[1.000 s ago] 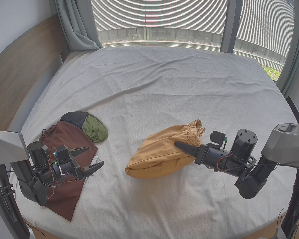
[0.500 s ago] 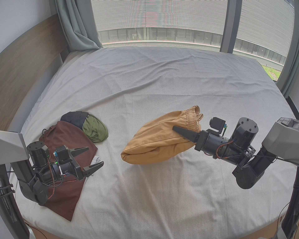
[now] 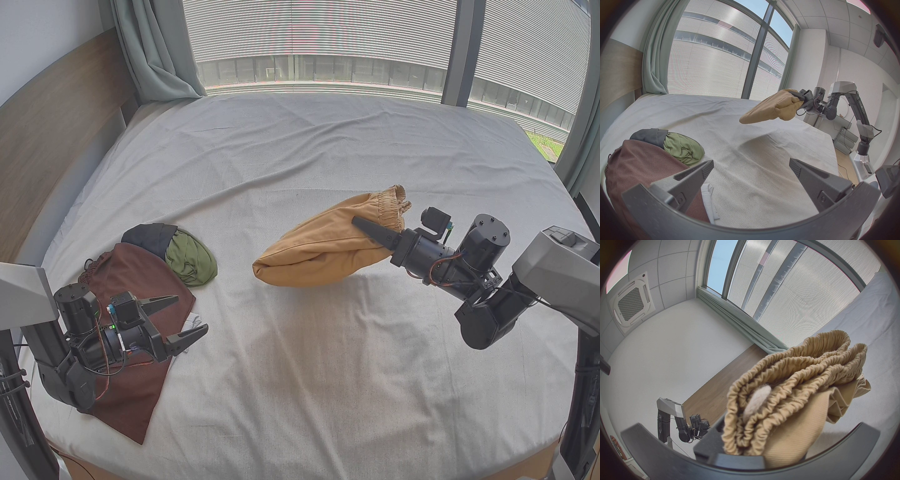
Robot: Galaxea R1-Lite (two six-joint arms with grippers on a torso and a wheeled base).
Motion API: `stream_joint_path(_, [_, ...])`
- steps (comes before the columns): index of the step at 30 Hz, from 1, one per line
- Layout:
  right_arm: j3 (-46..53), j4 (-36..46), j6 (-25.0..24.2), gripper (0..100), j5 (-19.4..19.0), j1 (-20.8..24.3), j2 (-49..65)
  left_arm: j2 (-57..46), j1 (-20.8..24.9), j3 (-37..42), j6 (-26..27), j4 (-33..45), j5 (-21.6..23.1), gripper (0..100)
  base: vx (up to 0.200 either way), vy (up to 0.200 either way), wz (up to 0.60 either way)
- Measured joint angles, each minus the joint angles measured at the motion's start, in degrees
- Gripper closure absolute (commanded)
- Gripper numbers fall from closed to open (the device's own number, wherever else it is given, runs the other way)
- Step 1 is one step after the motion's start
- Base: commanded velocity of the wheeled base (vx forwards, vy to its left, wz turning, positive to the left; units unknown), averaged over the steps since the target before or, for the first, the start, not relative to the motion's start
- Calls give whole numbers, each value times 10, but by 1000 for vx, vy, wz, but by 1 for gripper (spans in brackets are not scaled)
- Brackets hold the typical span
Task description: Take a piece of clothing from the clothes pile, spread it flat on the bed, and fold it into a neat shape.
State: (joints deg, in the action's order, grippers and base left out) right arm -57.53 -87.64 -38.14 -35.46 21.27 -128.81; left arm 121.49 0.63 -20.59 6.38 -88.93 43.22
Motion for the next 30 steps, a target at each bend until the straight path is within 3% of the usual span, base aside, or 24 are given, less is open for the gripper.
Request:
stream_joint_path(11, [-82,2,-25,100,-1,-12,-64,0,-1,-1,0,0,1,0,0,0,0])
stream_joint_path(30, [-134,26,-27,100,-1,-24,-109,1,-3,-2,-1,0,5,0,0,0,0])
